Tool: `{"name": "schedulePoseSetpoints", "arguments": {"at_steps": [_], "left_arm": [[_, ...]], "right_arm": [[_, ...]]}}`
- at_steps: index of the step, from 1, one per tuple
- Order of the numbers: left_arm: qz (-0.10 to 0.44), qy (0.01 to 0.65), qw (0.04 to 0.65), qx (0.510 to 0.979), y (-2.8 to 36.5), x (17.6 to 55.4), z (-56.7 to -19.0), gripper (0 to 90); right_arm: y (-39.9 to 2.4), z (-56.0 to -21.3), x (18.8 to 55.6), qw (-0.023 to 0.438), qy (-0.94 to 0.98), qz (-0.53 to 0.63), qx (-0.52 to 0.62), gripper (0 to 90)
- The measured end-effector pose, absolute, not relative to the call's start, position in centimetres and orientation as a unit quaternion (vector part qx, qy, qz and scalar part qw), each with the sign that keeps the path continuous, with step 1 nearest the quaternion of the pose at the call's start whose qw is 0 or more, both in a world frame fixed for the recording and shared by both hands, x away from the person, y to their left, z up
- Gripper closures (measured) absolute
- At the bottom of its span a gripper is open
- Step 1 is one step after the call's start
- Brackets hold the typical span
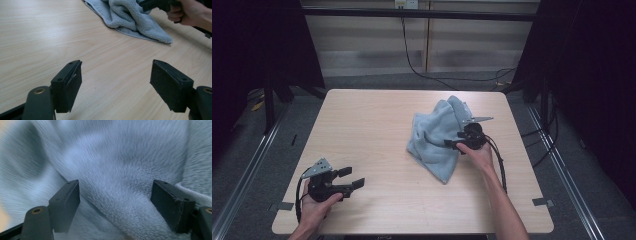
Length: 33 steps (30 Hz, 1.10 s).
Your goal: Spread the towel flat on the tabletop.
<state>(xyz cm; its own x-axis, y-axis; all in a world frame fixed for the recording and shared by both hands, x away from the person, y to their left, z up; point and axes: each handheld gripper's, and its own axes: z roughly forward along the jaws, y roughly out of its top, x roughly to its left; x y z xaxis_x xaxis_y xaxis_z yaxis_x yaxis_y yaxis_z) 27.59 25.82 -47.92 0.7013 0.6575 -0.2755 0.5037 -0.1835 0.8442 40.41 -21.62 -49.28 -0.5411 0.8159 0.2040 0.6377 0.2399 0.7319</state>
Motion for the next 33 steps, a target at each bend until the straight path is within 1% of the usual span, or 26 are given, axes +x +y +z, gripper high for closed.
{"name": "schedulePoseSetpoints", "arguments": {"at_steps": [2,4,5,6,7,9,12,13,15,24,33], "left_arm": [[0.076,0.379,0.514,0.766,25.8,27.6,-47.9,25.3],[0.075,0.378,0.514,0.766,25.8,27.5,-47.9,25.3],[0.076,0.378,0.514,0.766,25.8,27.5,-47.9,25.3],[0.076,0.378,0.514,0.766,25.8,27.5,-47.9,25.3],[0.075,0.377,0.514,0.766,25.8,27.5,-47.9,25.3],[0.075,0.377,0.515,0.766,25.8,27.5,-47.8,25.3],[0.076,0.378,0.514,0.767,25.8,27.6,-47.9,25.3],[0.075,0.379,0.514,0.766,25.8,27.6,-47.9,25.3],[0.075,0.381,0.513,0.765,25.8,27.6,-48.0,25.3],[0.075,0.382,0.514,0.764,25.8,27.6,-47.9,25.3],[0.074,0.383,0.516,0.763,25.9,27.8,-47.8,26.5]], "right_arm": [[-21.2,-50.3,40.4,0.117,0.786,0.389,0.466,24.3],[-20.7,-50.5,40.2,0.144,0.789,0.377,0.464,32.7],[-20.4,-50.3,40.1,0.152,0.798,0.36,0.459,39.5],[-20.3,-50.2,39.9,0.156,0.801,0.35,0.46,48.9],[-20.4,-50.1,39.8,0.155,0.805,0.348,0.455,55.4],[-20.8,-50.0,39.6,0.14,0.802,0.355,0.459,64.7],[-20.8,-50.1,38.8,0.13,0.797,0.371,0.458,71.8],[-20.8,-50.2,38.4,0.117,0.795,0.38,0.459,75.0],[-20.8,-50.4,37.8,0.105,0.79,0.396,0.456,76.0],[-19.0,-50.2,34.1,0.076,0.806,0.404,0.426,77.0],[-17.4,-50.1,30.8,0.069,0.82,0.403,0.4,76.5]]}}
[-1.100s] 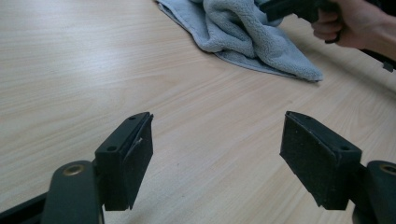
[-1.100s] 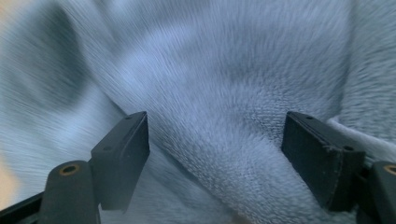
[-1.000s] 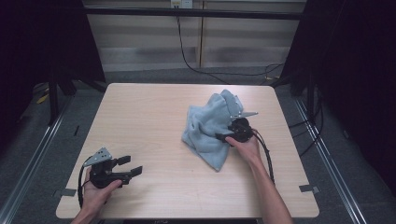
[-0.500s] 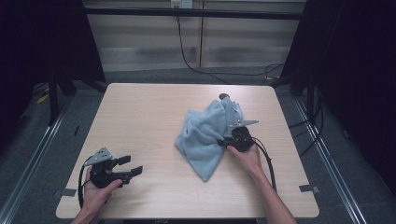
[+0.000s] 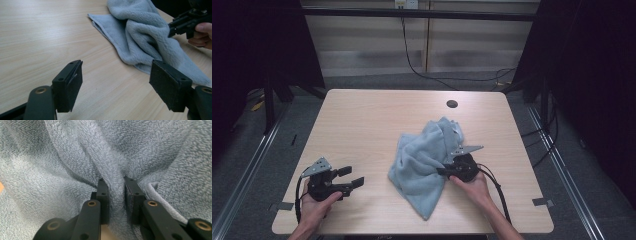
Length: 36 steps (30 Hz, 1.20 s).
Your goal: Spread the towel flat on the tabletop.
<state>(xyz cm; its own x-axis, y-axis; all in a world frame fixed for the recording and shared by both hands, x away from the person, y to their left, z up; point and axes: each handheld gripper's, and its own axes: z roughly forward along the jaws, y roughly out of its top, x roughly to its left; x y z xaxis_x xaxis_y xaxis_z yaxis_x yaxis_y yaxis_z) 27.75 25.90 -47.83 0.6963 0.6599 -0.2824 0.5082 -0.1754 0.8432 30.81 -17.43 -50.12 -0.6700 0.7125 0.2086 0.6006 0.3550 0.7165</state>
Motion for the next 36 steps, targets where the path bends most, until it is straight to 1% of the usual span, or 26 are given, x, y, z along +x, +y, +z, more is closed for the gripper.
{"name": "schedulePoseSetpoints", "arguments": {"at_steps": [6,10,12,14,15,18,19,23,26,29,31,32,34,36], "left_arm": [[0.071,0.38,0.521,0.761,25.7,27.7,-47.6,27.5],[0.072,0.377,0.526,0.759,25.6,27.7,-47.3,27.6],[0.068,0.378,0.527,0.758,25.6,27.8,-47.2,28.1],[0.066,0.375,0.53,0.758,25.4,27.9,-46.9,30.2],[0.063,0.373,0.532,0.758,25.2,28.0,-46.6,31.5],[0.065,0.361,0.537,0.759,24.3,28.3,-45.9,35.0],[0.06,0.355,0.538,0.763,23.8,28.6,-45.6,35.7],[0.056,0.336,0.532,0.775,21.5,29.9,-45.0,40.4],[0.035,0.327,0.536,0.778,19.3,31.6,-45.0,43.7],[0.019,0.32,0.53,0.785,16.9,32.8,-45.3,45.5],[0.01,0.318,0.531,0.785,15.9,33.1,-45.6,43.4],[0.009,0.319,0.524,0.79,15.3,33.3,-45.9,41.0],[0.011,0.311,0.506,0.805,14.4,33.4,-46.7,32.8],[0.006,0.311,0.494,0.812,13.8,33.4,-47.4,29.7]], "right_arm": [[-15.8,-50.1,28.5,0.063,0.824,0.409,0.387,76.2],[-14.2,-50.0,26.8,0.051,0.829,0.411,0.376,74.3],[-13.4,-49.8,26.0,0.05,0.834,0.409,0.368,69.2],[-12.9,-49.4,25.5,0.049,0.836,0.411,0.361,59.5],[-12.7,-49.0,25.3,0.048,0.838,0.411,0.356,56.6],[-13.1,-47.7,25.3,0.051,0.829,0.436,0.347,51.1],[-13.4,-47.1,25.3,0.059,0.825,0.442,0.346,50.5],[-15.1,-45.0,26.8,0.08,0.807,0.466,0.353,50.9],[-16.0,-44.3,29.5,0.11,0.799,0.464,0.367,51.6],[-16.4,-44.6,33.0,0.108,0.787,0.468,0.386,49.3],[-16.2,-44.9,34.6,0.104,0.784,0.469,0.393,47.3],[-15.9,-45.0,35.4,0.106,0.783,0.469,0.395,45.8],[-15.3,-45.3,36.9,0.113,0.783,0.459,0.404,43.0],[-15.0,-45.8,38.0,0.11,0.78,0.46,0.41,42.6]]}}
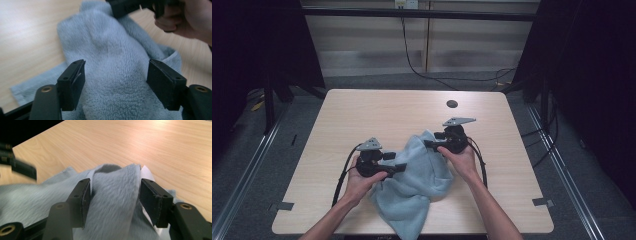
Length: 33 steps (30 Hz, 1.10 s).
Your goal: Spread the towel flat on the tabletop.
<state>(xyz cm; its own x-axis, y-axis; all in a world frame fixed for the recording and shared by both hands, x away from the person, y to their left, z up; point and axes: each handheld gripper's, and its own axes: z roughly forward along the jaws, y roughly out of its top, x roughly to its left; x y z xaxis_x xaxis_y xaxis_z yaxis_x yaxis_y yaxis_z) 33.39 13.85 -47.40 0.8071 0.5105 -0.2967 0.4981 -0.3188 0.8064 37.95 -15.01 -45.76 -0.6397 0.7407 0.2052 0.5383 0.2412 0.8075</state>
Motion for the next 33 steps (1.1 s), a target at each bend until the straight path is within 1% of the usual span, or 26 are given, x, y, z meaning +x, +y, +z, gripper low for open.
{"name": "schedulePoseSetpoints", "arguments": {"at_steps": [1,3,4,6,7,8,10,11,12,13,17,24,30,33], "left_arm": [[0.001,0.308,0.49,0.816,13.7,33.4,-47.6,28.1],[0.002,0.303,0.481,0.823,13.4,33.4,-48.0,29.4],[-0.002,0.303,0.48,0.824,13.4,33.4,-48.2,31.6],[-0.016,0.305,0.475,0.825,13.3,33.4,-48.6,41.1],[-0.017,0.302,0.473,0.828,13.3,33.4,-48.7,44.6],[-0.016,0.3,0.473,0.828,13.3,33.4,-48.7,50.3],[-0.019,0.302,0.478,0.825,13.6,33.5,-48.6,60.8],[-0.018,0.304,0.484,0.821,13.9,33.5,-48.4,64.5],[-0.02,0.304,0.486,0.819,14.0,33.5,-48.3,67.9],[-0.022,0.304,0.491,0.816,14.1,33.4,-48.2,69.5],[-0.016,0.302,0.504,0.809,14.7,33.2,-47.6,71.3],[-0.013,0.317,0.531,0.786,16.8,33.6,-46.1,72.3],[-0.001,0.326,0.548,0.77,18.2,33.5,-45.2,72.9],[0.008,0.336,0.559,0.758,19.0,33.5,-44.6,74.0]], "right_arm": [[-14.9,-46.2,38.4,0.111,0.775,0.46,0.419,42.2],[-14.9,-47.1,39.0,0.096,0.774,0.46,0.425,42.1],[-14.7,-47.5,39.1,0.091,0.776,0.454,0.428,42.1],[-14.4,-48.5,39.2,0.079,0.785,0.443,0.426,42.4],[-14.2,-49.0,39.2,0.074,0.79,0.437,0.425,44.2],[-14.0,-49.3,39.1,0.072,0.792,0.432,0.425,48.5],[-13.8,-49.9,38.8,0.064,0.797,0.427,0.422,67.5],[-13.8,-50.1,38.7,0.065,0.8,0.422,0.421,74.6],[-13.7,-50.1,38.5,0.066,0.799,0.422,0.422,83.6],[-13.8,-50.0,38.5,0.07,0.799,0.424,0.421,85.4],[-14.4,-48.9,38.1,0.092,0.787,0.432,0.43,86.6],[-17.7,-46.8,37.3,0.12,0.757,0.46,0.449,86.7],[-19.4,-46.1,36.6,0.14,0.743,0.467,0.458,86.7],[-20.3,-45.2,36.0,0.161,0.724,0.486,0.461,86.7]]}}
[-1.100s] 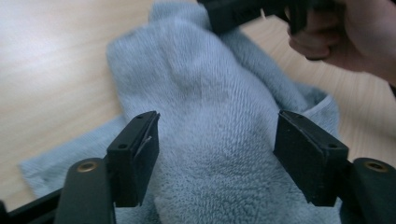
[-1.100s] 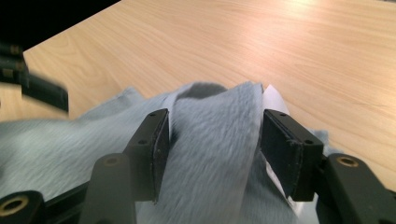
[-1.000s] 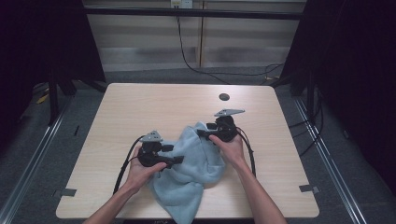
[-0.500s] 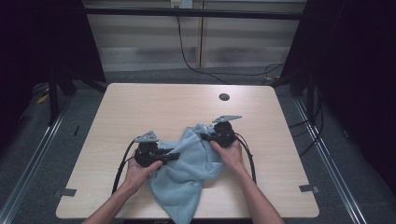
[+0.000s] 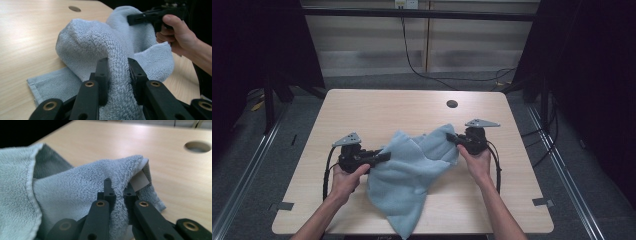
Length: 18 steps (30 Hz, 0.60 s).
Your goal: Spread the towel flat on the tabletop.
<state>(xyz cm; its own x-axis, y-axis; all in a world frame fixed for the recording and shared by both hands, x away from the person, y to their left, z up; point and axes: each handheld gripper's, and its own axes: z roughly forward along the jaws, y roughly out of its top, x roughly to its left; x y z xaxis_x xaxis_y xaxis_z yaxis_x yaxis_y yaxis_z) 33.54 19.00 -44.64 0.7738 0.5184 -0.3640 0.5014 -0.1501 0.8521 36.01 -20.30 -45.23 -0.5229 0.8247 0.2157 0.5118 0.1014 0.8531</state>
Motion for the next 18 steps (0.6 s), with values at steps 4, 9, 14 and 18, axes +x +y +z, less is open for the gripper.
{"name": "schedulePoseSetpoints", "arguments": {"at_steps": [4,9,14,18], "left_arm": [[0.024,0.349,0.573,0.741,20.5,33.8,-43.7,75.0],[0.043,0.355,0.589,0.725,21.7,34.2,-42.0,75.2],[0.081,0.353,0.593,0.719,22.2,35.5,-38.8,75.4],[0.11,0.358,0.604,0.703,22.8,36.5,-35.9,75.4]], "right_arm": [[-21.7,-43.4,35.5,0.184,0.705,0.498,0.47,86.8],[-22.6,-40.7,35.5,0.196,0.693,0.51,0.47,86.8],[-22.3,-37.4,36.1,0.212,0.687,0.52,0.461,86.8],[-21.9,-34.7,37.3,0.231,0.684,0.522,0.454,86.8]]}}
